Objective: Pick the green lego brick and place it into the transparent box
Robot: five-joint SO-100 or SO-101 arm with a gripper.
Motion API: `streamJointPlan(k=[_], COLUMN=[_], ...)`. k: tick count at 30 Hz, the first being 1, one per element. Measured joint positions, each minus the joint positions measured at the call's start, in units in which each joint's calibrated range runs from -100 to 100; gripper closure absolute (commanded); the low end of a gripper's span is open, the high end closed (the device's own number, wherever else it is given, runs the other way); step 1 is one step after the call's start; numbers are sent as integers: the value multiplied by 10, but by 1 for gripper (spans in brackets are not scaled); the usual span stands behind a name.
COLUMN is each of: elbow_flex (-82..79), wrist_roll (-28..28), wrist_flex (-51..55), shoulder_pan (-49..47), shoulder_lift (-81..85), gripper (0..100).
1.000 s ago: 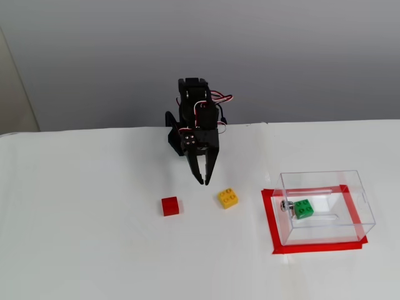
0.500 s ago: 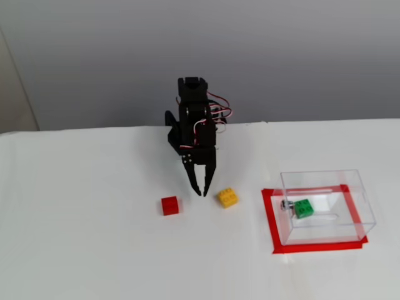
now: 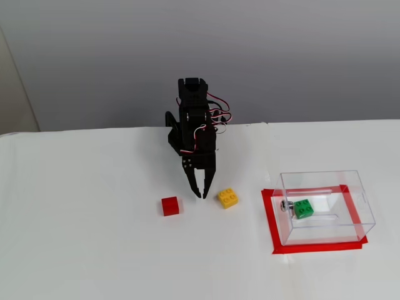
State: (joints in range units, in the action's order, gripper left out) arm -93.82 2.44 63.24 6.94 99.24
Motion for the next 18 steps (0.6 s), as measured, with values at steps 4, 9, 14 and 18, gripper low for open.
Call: streamJointPlan(k=[4,9,14,18], elbow_flex=[-1,3,4,4], wrist_roll=[1,1,1,1], wrist_flex=[49,91,111,111], shoulder_pan=[0,0,0,-4], shoulder_lift=[0,0,0,0], gripper=[98,98,98,98])
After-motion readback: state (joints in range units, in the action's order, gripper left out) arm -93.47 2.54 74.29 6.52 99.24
